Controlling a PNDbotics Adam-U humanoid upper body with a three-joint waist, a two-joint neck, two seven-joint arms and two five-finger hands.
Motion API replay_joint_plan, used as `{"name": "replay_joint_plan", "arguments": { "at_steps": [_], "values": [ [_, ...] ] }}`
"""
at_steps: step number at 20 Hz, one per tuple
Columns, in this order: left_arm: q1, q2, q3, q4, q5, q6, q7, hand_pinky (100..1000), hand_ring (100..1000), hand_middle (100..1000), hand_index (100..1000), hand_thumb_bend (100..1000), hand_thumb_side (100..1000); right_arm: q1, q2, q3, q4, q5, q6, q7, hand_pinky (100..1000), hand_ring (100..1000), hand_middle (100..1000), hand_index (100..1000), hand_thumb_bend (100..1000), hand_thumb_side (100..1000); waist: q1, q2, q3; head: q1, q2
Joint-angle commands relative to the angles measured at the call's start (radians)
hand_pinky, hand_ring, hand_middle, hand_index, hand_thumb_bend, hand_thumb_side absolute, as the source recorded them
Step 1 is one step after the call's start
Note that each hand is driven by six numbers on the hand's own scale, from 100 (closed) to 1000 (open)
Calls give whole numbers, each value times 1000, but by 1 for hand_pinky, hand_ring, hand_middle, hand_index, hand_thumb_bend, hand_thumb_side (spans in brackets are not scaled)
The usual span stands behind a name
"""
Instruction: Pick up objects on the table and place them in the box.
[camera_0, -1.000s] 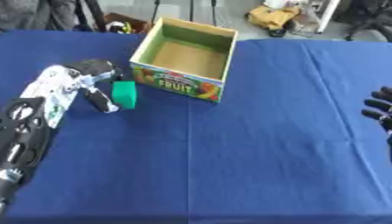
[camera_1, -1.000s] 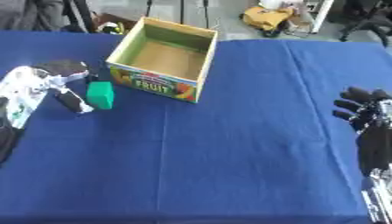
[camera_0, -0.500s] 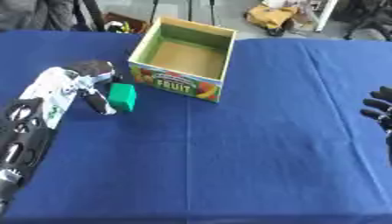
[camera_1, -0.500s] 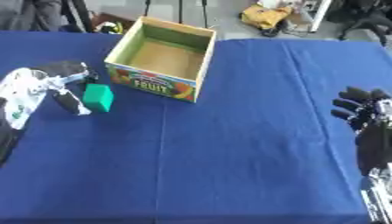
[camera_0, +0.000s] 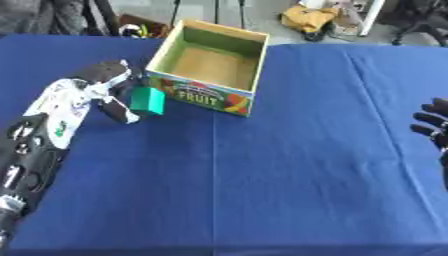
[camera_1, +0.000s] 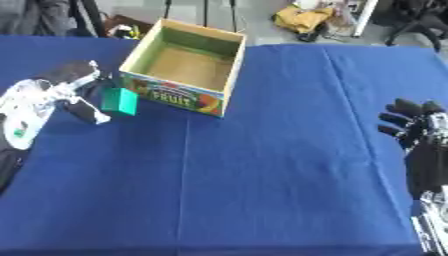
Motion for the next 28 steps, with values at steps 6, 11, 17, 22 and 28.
{"name": "replay_joint_plan", "arguments": {
  "at_steps": [6,11,17,22,28],
  "values": [
    [-93,19,8,-135,104,39,-23,537,316,228,420,381,100,-10,-17,-3,-12,-1,-3,4,728,751,719,797,100,1000,1,-16,-3,1,6],
    [-175,-35,15,-76,72,85,4,549,344,256,449,392,100,-14,-16,0,-11,-3,-2,7,728,751,719,797,100,1000,2,-14,-17,12,6],
    [-263,-133,46,146,-93,154,141,567,394,308,503,459,100,-29,-13,9,-12,-3,0,15,728,751,719,797,100,1000,10,2,-51,32,0],
    [-316,-185,100,335,-237,154,278,589,435,354,544,474,143,-49,-7,19,-14,-4,3,26,728,751,719,798,100,1000,16,26,-93,54,-24],
    [-346,-188,148,420,-267,176,377,660,564,510,690,549,380,-58,-1,20,-15,-3,3,29,729,751,719,798,100,1000,21,48,-135,64,-47]
  ]
}}
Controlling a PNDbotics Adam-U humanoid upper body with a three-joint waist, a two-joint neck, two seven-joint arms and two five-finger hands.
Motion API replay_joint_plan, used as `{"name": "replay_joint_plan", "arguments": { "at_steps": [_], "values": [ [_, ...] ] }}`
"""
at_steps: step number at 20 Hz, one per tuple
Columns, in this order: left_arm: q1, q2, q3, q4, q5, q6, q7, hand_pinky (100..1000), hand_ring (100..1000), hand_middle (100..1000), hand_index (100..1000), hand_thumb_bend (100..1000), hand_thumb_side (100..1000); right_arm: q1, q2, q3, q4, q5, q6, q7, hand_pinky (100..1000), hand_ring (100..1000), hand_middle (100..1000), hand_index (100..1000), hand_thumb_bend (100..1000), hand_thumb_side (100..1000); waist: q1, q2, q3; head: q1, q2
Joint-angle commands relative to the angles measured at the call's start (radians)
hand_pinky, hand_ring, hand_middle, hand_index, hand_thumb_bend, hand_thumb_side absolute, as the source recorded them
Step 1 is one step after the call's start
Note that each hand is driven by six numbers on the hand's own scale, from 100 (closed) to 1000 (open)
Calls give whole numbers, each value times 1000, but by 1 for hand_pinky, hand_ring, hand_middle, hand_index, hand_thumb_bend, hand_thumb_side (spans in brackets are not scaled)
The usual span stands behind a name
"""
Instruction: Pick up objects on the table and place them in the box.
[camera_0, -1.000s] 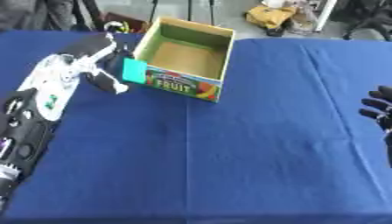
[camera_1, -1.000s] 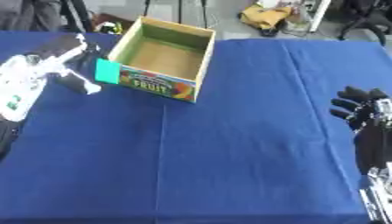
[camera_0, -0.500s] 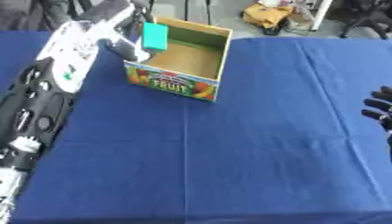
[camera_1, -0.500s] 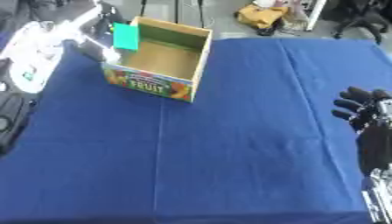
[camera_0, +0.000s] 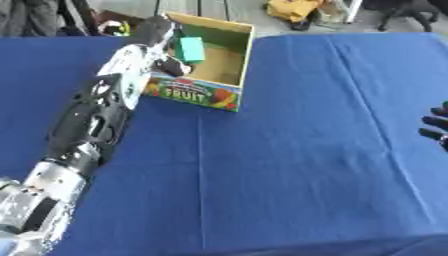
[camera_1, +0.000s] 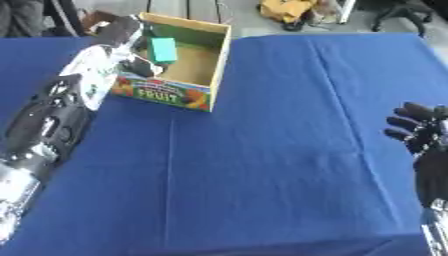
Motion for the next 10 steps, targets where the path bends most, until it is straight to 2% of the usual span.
{"name": "replay_joint_plan", "arguments": {
  "at_steps": [1,2,3,5,10],
  "values": [
    [-18,1,18,22,-6,3,40,703,642,604,765,667,556,-13,-9,-5,-15,-3,-2,3,729,751,719,798,100,1000,0,-8,-6,4,-16],
    [-19,2,17,22,-1,-4,44,719,679,649,796,717,619,-13,-9,-5,-15,-2,-2,3,729,752,719,798,100,1000,1,-8,-7,4,-16],
    [-18,3,16,22,2,-10,45,762,759,746,851,811,744,-13,-9,-6,-15,-2,-2,3,729,751,719,798,100,1000,2,-8,-7,4,-16],
    [-17,4,12,23,5,-22,39,801,821,815,904,856,796,-13,-10,-6,-15,-2,-1,4,729,751,719,798,100,1000,3,-10,-6,3,-16],
    [-12,9,7,12,16,-43,21,821,849,857,932,855,846,-10,-10,-8,-14,-3,-2,4,729,751,719,798,100,1000,3,-18,0,2,-14]
  ]
}}
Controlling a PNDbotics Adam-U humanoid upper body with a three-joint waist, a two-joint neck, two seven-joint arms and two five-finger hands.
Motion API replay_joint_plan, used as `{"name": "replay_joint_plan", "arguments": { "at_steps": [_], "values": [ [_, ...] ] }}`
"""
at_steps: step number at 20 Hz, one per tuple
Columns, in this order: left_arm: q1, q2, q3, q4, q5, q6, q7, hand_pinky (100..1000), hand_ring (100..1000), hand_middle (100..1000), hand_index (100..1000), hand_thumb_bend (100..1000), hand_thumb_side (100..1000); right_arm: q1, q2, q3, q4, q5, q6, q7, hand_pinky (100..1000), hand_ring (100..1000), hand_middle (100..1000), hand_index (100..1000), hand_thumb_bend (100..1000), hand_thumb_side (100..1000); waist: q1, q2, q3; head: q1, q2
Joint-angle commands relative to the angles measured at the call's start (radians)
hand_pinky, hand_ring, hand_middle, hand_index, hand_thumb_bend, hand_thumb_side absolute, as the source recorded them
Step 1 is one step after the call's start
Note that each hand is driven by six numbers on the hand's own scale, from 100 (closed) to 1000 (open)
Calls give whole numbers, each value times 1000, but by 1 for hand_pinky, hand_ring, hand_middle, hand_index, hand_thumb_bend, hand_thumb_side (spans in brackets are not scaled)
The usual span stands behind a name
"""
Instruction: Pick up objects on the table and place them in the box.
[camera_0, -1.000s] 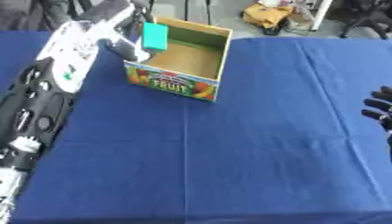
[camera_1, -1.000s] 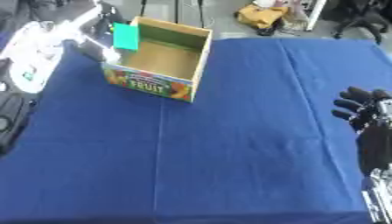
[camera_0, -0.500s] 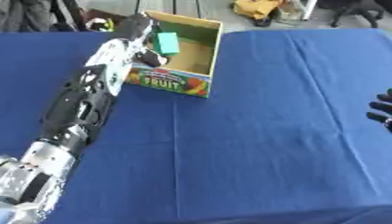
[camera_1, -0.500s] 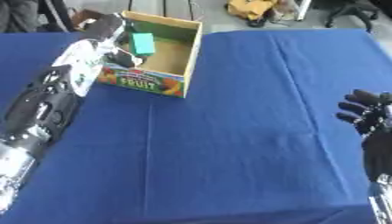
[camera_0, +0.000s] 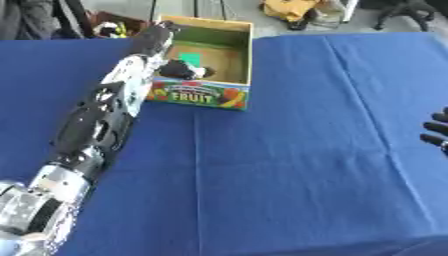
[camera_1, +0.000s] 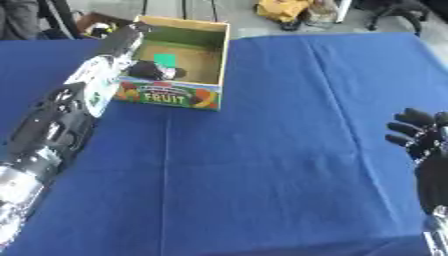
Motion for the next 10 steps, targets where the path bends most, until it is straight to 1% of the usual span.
{"name": "replay_joint_plan", "arguments": {
  "at_steps": [1,5,7,9,10],
  "values": [
    [-17,17,-4,-25,14,-17,-11,818,842,850,924,848,852,-9,-13,-8,-14,-4,-2,3,729,751,719,798,100,1000,-3,-22,2,-1,-8],
    [-4,38,-16,-93,86,-39,-19,794,765,742,845,793,865,-1,-14,-13,-12,-6,-3,0,729,751,718,798,100,1000,-7,-34,19,-7,-2],
    [6,53,-27,-136,138,-41,-29,794,765,742,845,793,865,2,-14,-15,-12,-6,-4,-1,729,751,718,798,100,1000,-7,-37,25,-9,0],
    [11,60,-35,-157,166,-34,-40,794,765,742,845,793,865,2,-14,-15,-12,-6,-4,-1,729,751,718,798,100,1000,-7,-37,26,-9,1],
    [16,70,-30,-171,178,-37,-38,761,673,625,778,746,859,7,-15,-17,-10,-6,-4,-3,729,750,718,798,100,1000,-7,-46,35,-14,5]
  ]
}}
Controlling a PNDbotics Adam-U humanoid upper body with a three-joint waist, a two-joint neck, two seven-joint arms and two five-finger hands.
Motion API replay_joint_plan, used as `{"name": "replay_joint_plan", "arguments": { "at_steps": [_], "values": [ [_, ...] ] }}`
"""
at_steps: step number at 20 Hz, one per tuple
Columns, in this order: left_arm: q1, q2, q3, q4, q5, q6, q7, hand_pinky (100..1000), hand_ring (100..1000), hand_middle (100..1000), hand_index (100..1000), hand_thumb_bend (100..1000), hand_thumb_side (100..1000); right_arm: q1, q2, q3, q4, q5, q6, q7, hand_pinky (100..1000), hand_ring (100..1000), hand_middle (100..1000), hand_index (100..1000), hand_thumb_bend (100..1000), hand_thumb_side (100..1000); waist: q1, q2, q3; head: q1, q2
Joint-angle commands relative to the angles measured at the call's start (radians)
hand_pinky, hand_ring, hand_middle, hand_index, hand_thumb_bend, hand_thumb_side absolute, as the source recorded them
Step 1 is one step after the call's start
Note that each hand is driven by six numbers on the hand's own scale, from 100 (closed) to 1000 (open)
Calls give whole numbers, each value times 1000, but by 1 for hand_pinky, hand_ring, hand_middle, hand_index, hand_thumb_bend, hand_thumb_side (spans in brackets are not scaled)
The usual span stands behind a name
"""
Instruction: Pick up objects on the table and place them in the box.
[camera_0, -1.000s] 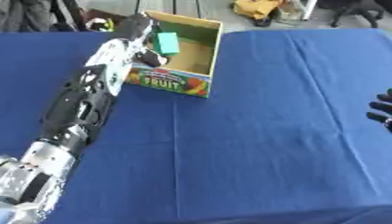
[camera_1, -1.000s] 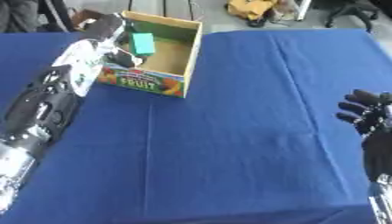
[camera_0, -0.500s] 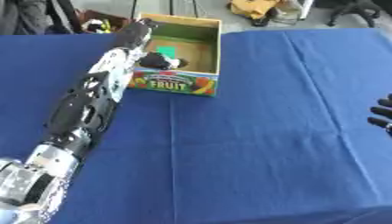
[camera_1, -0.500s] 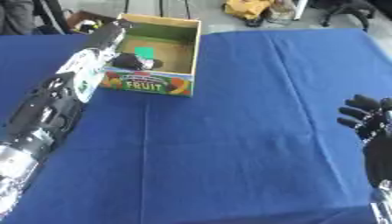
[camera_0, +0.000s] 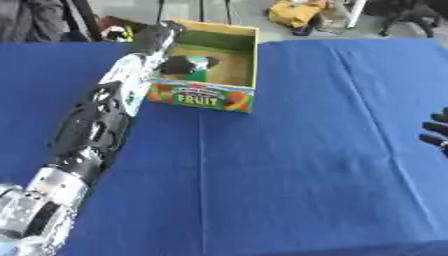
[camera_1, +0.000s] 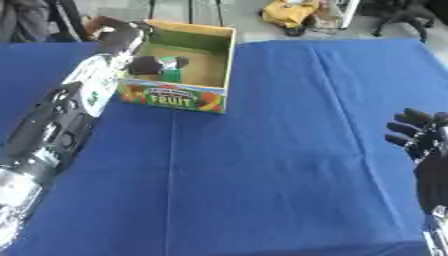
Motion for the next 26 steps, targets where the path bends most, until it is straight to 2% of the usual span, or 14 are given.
{"name": "replay_joint_plan", "arguments": {
  "at_steps": [1,5,8,11,15,26],
  "values": [
    [1,57,-1,-71,50,-13,6,754,662,616,771,739,849,5,-17,-15,-8,-6,-3,-4,729,750,718,798,100,1000,-3,-35,25,-15,10],
    [87,111,18,-169,112,-71,64,739,633,595,744,678,827,17,-21,-25,-8,-6,-6,-13,729,750,718,798,100,1000,-4,-48,76,-38,21],
    [164,114,32,-248,160,-119,110,732,629,592,738,634,840,18,-21,-31,-9,-5,-8,-18,729,750,717,798,100,1000,-5,-43,98,-50,18],
    [241,117,61,-325,208,-157,115,724,618,581,731,617,848,18,-22,-35,-10,-3,-9,-22,729,750,717,798,100,1000,-8,-39,116,-58,15],
    [343,103,85,-426,270,-140,115,714,604,571,723,612,845,19,-21,-37,-11,-4,-10,-26,729,750,717,798,100,1000,-11,-40,130,-61,18],
    [607,96,54,-709,444,-18,69,706,592,561,717,589,875,26,-22,-30,-10,-7,-9,-20,729,750,717,798,100,1000,-16,-56,124,-50,30]
  ]
}}
